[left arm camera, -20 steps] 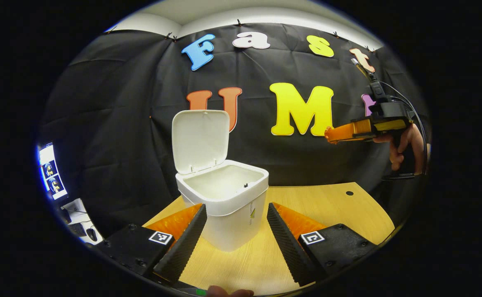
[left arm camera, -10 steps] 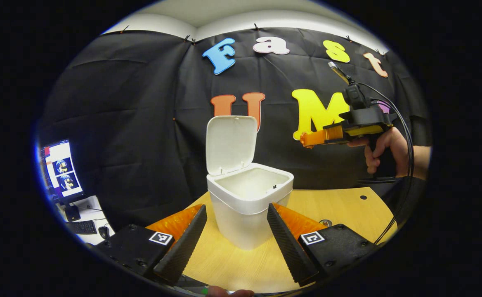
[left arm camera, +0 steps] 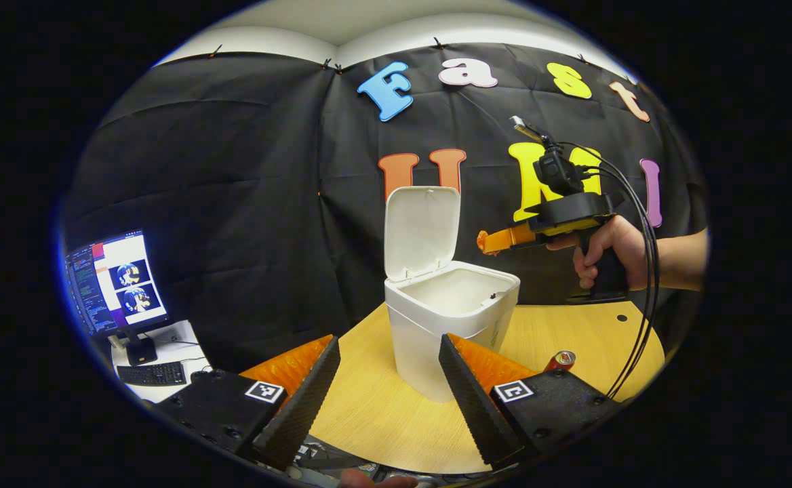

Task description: Press the lid of the desktop garbage bin to open it, pick up the crumpled paper on the desktop and throw it into the bin, then pick up the pop can on the desktop and drop it into the bin, and finally close the garbage bin lid.

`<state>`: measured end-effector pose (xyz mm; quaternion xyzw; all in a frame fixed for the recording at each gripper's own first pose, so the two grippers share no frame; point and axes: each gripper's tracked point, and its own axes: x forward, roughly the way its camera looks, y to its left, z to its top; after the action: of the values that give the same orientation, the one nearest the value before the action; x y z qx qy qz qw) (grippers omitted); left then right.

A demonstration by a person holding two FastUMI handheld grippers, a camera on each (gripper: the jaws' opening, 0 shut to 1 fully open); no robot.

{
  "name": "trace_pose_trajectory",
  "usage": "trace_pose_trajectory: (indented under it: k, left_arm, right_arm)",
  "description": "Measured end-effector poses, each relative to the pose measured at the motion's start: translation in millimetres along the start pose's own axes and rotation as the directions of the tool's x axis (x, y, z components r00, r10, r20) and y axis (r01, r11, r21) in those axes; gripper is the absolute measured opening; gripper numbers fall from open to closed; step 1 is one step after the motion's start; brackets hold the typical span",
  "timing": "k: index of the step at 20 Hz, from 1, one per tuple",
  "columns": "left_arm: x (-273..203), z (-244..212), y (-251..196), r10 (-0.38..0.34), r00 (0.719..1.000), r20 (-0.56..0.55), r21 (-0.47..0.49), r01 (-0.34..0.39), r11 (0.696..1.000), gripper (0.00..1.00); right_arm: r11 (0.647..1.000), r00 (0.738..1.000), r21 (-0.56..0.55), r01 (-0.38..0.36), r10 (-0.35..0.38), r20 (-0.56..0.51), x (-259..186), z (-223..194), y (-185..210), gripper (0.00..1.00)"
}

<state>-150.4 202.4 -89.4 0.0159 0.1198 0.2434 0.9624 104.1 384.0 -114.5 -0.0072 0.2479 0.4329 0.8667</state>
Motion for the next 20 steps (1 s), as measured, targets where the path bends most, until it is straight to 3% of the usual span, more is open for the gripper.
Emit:
trace_pose_trajectory:
  k: [9, 16, 17, 20]
  left_arm:
    - [-6, -6, 10, 0.025, 0.999, -0.020, -0.005, -0.025, 1.000, 0.96]
    - [-10, -10, 15, 0.039, 0.999, -0.025, -0.010, -0.039, 0.999, 0.96]
    - [-10, -10, 15, 0.039, 0.999, -0.023, -0.009, -0.039, 0.999, 0.96]
    - [-10, -9, 13, 0.029, 0.999, -0.020, -0.003, -0.029, 1.000, 0.96]
  right_arm:
    - [0.997, 0.998, -0.081, -0.012, 0.007, -0.064, 30, -27, 20, 0.11]
    - [0.997, 0.997, -0.082, 0.006, -0.012, -0.077, 29, -35, 15, 0.24]
    - [0.997, 0.997, -0.077, 0.007, -0.012, -0.076, 29, -36, 15, 0.19]
    - [0.998, 0.997, -0.065, 0.017, -0.021, -0.073, 28, -35, 14, 0.30]
